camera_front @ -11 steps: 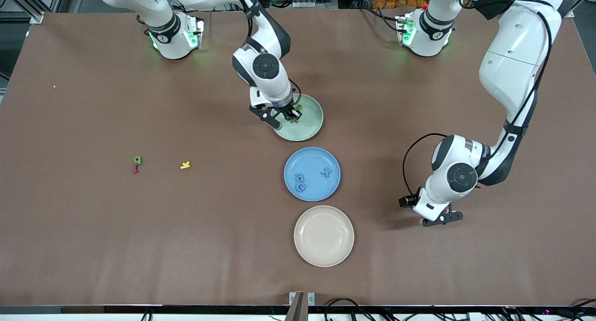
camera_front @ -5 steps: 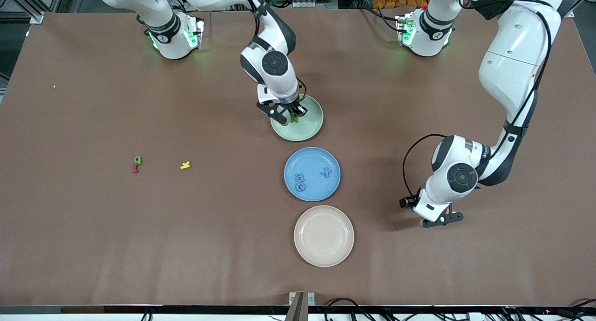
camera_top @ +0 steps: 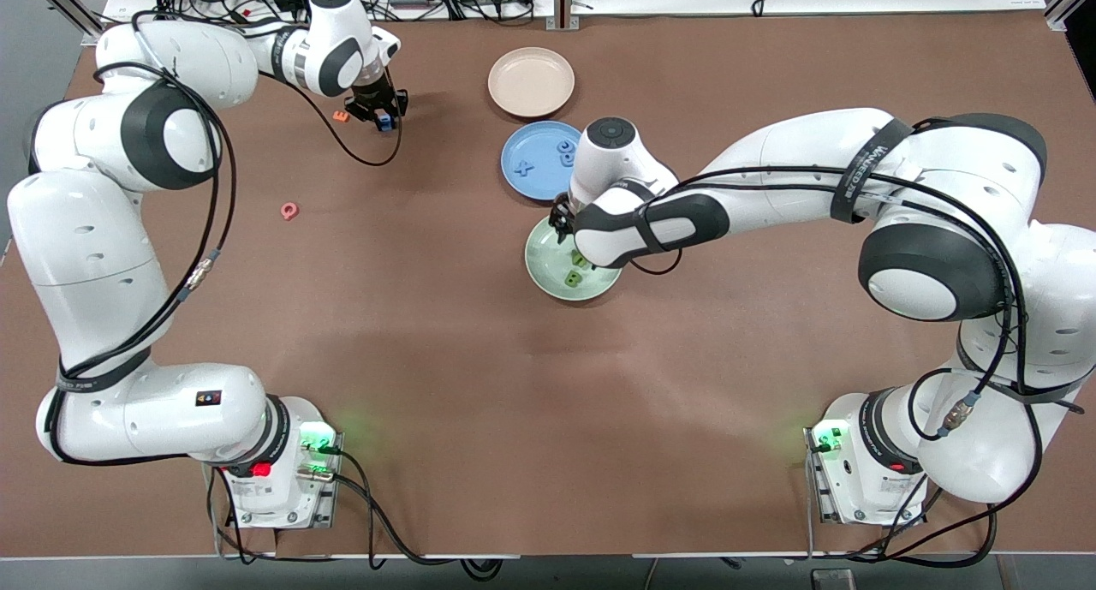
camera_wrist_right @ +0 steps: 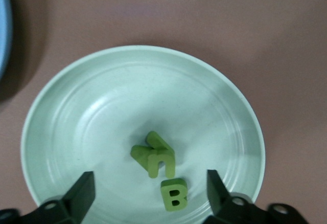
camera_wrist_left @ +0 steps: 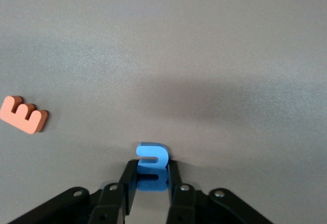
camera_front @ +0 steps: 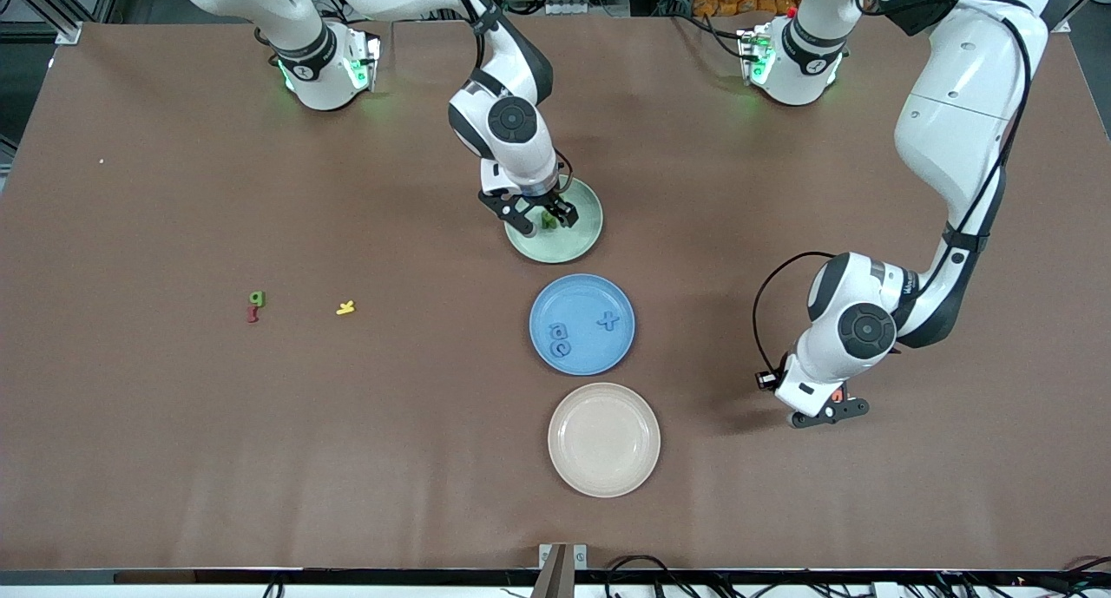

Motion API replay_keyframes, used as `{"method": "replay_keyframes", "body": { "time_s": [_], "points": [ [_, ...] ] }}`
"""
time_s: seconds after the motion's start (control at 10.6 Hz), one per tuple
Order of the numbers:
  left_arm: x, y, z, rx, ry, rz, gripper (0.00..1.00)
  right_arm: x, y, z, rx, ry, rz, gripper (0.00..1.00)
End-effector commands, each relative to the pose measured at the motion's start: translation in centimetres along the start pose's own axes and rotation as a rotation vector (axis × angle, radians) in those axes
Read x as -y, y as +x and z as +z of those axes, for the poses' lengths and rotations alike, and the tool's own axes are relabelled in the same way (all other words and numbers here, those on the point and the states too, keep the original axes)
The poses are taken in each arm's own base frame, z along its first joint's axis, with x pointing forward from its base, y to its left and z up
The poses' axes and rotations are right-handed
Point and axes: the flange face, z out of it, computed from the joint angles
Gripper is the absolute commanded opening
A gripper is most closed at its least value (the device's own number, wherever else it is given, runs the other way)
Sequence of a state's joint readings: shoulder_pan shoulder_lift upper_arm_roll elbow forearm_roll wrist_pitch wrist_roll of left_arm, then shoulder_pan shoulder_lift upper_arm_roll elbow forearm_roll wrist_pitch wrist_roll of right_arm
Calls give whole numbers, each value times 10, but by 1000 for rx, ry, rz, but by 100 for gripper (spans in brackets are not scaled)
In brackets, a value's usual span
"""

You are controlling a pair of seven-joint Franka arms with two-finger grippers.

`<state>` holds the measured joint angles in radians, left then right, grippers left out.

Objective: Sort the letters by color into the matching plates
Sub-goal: 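Place the n on the green plate while the left gripper grasps blue m, then carry the blue m onto the blue plate while the right gripper withdraws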

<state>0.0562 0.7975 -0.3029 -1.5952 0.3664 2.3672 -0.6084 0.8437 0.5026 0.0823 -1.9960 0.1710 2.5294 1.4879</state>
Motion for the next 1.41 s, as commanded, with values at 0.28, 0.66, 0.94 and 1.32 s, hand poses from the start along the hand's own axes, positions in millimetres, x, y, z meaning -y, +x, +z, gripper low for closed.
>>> {"method": "replay_keyframes", "body": {
  "time_s": [0.28, 0.66, 0.94, 1.32],
  "points": [
    [-1, 5, -12, -39, -3, -10, 0, -1, 96, -97, 16, -38, 105, 100],
    [-34, -6, -34, -53, -23, -95, 0, -53, 200, -147, 70, -134, 46, 100],
    [-72, -27, -51, -26, -19, -129, 0, -104, 248, -147, 96, -157, -58, 100],
    [-141, -72, -80, 29, -70, -181, 0, -190, 336, -142, 106, -208, -266, 100]
  ]
}}
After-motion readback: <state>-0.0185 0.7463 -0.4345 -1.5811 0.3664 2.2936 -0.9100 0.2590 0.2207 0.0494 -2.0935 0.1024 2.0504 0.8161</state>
